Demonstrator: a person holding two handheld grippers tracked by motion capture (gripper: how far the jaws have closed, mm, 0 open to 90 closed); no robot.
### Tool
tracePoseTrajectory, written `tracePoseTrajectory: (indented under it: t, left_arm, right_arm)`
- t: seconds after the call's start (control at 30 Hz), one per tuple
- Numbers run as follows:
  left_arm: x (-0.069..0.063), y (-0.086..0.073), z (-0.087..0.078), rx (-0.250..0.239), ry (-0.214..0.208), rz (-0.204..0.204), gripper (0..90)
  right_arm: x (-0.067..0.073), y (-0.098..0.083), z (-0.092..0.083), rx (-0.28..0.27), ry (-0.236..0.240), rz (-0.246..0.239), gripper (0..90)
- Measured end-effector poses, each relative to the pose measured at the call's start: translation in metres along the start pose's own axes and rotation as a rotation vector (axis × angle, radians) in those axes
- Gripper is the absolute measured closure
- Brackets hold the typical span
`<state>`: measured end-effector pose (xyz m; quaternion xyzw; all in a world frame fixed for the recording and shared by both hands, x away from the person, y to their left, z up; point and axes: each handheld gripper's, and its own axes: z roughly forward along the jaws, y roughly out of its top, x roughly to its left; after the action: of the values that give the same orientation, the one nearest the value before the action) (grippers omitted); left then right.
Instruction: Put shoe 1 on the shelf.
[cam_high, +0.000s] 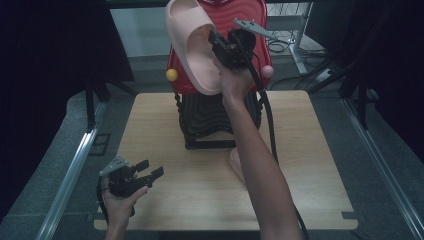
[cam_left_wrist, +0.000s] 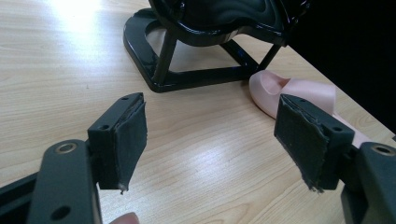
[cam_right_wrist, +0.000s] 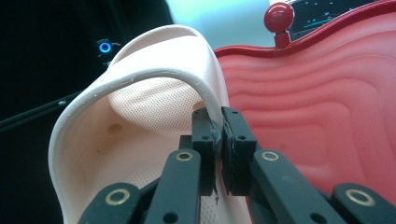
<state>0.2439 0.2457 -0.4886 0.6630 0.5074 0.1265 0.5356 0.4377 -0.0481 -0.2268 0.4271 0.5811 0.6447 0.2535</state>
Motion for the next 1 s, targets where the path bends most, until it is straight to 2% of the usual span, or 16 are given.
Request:
tracePoseTrajectory:
  t: [0.03, 0.2, 0.4, 0.47, 0.57, 0.63, 0.67, 0.7, 0.73, 0.8, 1.0]
  left_arm:
    - [0.001, 0.000, 0.000, 0.003, 0.000, -0.001, 25.5]
    - [0.003, -0.001, 0.001, 0.004, 0.002, -0.002, 25.4]
    - [0.004, -0.001, 0.002, 0.005, 0.003, -0.008, 25.4]
    - [0.004, -0.001, 0.002, 0.006, 0.004, -0.008, 25.4]
    - [0.004, -0.001, 0.002, 0.006, 0.005, -0.007, 25.4]
    - [0.005, -0.001, 0.002, 0.005, 0.005, -0.007, 25.4]
    - [0.005, -0.001, 0.001, 0.005, 0.006, -0.007, 25.4]
    - [0.005, -0.001, 0.001, 0.005, 0.006, -0.008, 25.4]
    - [0.005, -0.001, 0.001, 0.005, 0.006, -0.008, 25.4]
    - [0.005, -0.001, 0.001, 0.004, 0.007, -0.006, 25.4]
    - [0.004, -0.001, 0.001, 0.005, 0.008, -0.002, 25.3]
  right_arm:
    - [-0.001, 0.000, 0.010, -0.003, -0.019, 0.010, 84.6]
    - [-0.004, 0.001, 0.028, -0.013, -0.058, 0.030, 84.4]
    - [-0.004, 0.005, 0.041, -0.031, -0.096, 0.029, 84.2]
    - [-0.004, 0.005, 0.046, -0.034, -0.122, 0.026, 83.7]
    - [-0.004, 0.004, 0.050, -0.035, -0.130, 0.020, 83.0]
    - [-0.005, 0.001, 0.053, -0.021, -0.128, 0.019, 79.4]
    - [-0.005, -0.001, 0.052, -0.014, -0.114, 0.024, 71.5]
    - [-0.005, -0.002, 0.051, -0.019, -0.105, 0.028, 67.7]
    - [-0.005, -0.002, 0.051, -0.019, -0.105, 0.028, 67.7]
    - [-0.004, -0.002, 0.047, -0.017, -0.085, 0.024, 60.5]
    - [-0.006, -0.002, 0.034, -0.012, -0.046, 0.025, 58.3]
